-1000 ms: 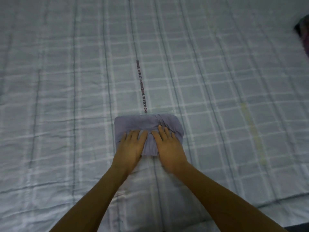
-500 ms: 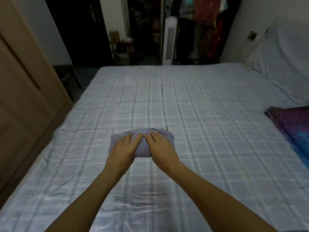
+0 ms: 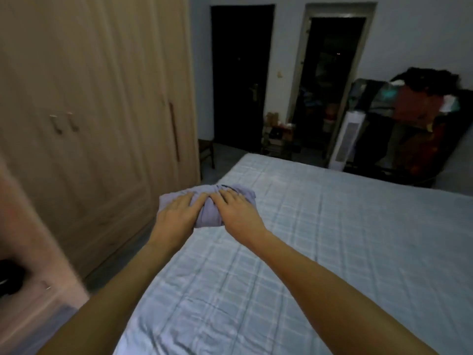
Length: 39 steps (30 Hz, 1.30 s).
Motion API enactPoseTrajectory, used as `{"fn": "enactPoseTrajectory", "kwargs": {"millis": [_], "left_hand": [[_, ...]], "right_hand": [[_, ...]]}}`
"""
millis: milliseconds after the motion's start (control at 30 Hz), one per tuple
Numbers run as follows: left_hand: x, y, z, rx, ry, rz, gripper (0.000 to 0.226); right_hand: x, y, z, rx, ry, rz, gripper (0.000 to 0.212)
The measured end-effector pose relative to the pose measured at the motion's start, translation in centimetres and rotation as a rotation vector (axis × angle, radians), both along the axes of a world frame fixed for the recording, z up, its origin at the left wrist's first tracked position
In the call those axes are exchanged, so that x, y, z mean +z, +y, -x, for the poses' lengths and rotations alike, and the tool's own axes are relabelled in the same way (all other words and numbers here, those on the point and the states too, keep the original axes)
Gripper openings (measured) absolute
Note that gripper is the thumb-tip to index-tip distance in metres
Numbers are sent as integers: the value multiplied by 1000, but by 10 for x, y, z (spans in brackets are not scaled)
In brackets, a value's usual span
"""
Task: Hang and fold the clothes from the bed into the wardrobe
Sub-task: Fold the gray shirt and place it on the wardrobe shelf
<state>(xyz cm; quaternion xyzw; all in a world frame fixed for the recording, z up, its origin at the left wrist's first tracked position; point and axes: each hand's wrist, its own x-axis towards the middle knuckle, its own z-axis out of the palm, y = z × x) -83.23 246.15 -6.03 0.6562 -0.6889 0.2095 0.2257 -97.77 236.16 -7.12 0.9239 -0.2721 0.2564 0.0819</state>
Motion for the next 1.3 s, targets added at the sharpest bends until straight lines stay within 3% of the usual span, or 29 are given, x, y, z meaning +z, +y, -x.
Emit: {"fn": "enactPoseTrajectory", "kwargs": {"millis": [400, 600, 967, 1300], "left_hand": [[66, 135, -110, 567, -138, -92, 72], [73, 255, -158, 827, -196, -81, 80], [86, 433, -289, 1049, -185, -84, 81], [61, 473, -421, 1138, -113, -103, 87]], "right_hand": [[63, 65, -180, 638, -127, 34, 63], [75, 170, -272, 908, -153, 99, 41], [99, 344, -429, 1037, -165, 139, 47], [78, 387, -581, 1103, -82, 117, 46]]}}
